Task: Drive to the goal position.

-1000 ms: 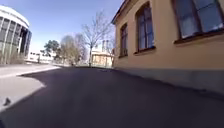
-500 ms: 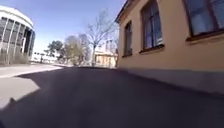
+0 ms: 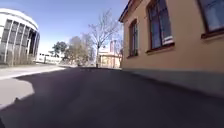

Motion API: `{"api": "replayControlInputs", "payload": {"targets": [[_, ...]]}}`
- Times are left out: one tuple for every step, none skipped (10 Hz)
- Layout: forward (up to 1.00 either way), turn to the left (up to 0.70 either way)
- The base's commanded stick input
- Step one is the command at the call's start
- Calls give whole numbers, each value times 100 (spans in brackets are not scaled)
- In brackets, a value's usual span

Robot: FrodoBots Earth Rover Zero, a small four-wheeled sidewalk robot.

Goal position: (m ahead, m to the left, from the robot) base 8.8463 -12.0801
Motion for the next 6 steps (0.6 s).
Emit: {"api": "replayControlInputs", "payload": {"targets": [[85,0],[85,0],[85,0],[85,0],[85,0],[85,0]]}}
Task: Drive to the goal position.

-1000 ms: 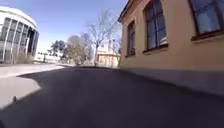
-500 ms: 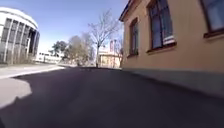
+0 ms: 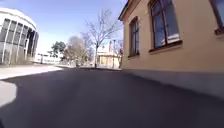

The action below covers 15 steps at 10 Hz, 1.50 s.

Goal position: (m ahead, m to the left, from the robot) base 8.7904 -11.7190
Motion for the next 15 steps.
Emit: {"api": "replayControlInputs", "payload": {"targets": [[85,0],[85,0],[85,0],[85,0],[85,0],[85,0],[85,0],[85,0],[85,0],[85,0],[85,0],[85,0],[85,0],[85,0],[85,0]]}}
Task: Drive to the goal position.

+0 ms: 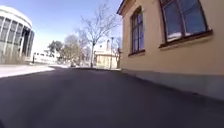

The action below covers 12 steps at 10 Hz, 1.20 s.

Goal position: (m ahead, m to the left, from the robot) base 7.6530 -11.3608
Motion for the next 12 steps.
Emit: {"api": "replayControlInputs", "payload": {"targets": [[85,0],[85,0],[85,0],[85,0],[85,0],[85,0],[85,0],[85,0],[85,0],[85,0],[85,0],[85,0]]}}
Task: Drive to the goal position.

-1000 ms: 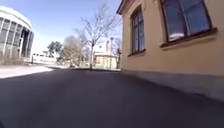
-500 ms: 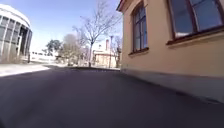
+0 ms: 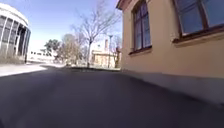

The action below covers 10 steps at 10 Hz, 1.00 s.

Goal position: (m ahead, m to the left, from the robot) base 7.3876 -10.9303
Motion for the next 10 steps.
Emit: {"api": "replayControlInputs", "payload": {"targets": [[85,0],[85,0],[85,0],[85,0],[85,0],[85,0],[85,0],[85,0],[85,0],[85,0]]}}
